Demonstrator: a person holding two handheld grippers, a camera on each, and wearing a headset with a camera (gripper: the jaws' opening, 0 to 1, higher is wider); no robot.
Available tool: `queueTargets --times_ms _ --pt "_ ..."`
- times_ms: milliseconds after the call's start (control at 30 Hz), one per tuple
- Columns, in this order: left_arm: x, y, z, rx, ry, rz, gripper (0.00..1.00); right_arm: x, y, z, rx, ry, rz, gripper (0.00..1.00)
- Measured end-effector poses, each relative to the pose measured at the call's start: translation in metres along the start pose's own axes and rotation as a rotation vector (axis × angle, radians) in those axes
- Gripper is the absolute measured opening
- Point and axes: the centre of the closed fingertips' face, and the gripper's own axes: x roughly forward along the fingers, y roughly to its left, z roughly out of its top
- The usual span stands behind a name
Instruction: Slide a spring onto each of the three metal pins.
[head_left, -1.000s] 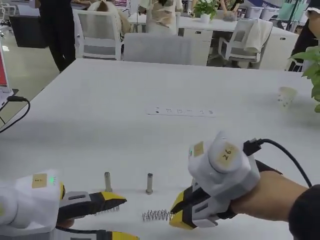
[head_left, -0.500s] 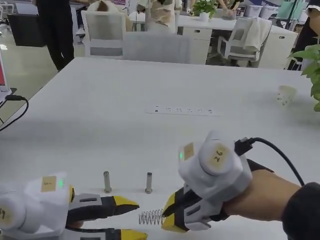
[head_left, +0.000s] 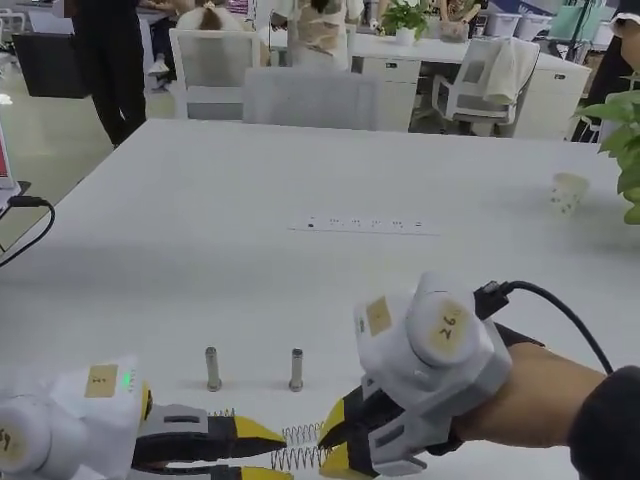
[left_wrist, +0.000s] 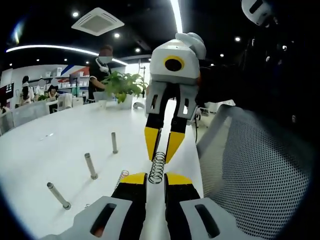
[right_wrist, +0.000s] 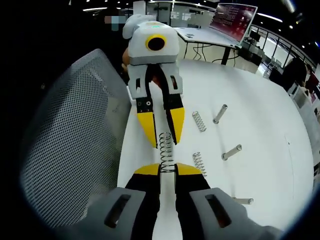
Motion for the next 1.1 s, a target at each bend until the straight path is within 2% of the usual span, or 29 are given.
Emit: queueTargets --times_ms 467,567,800,933,1033,1100 --pt "0.001 -0.01 -0.004 -0.021 0.024 -0.042 0.02 0.0 0.008 -0.001 -0.028 0.006 0.027 0.08" --pt "0.0 -0.01 -0.001 -0.039 0.009 -0.046 0.02 -0.001 0.008 -0.001 -0.015 -0.005 0.029 0.08" --pt "0.0 -0.011 -0.002 -0.05 0.013 -0.054 0.02 0.0 0.009 -0.002 0.018 -0.013 0.037 0.08" --pt "-0.001 -0.009 -0.001 -0.057 0.009 -0.049 0.02 0.001 0.007 -0.002 0.034 -0.021 0.034 0.09" --pt "-0.001 -0.008 0.002 -0.06 -0.002 -0.045 0.02 0.001 0.007 0.0 0.051 -0.037 0.04 0.14" --pt "-0.002 -0.007 0.003 -0.061 -0.007 -0.04 0.02 0.002 0.006 -0.001 0.04 -0.028 0.031 0.13"
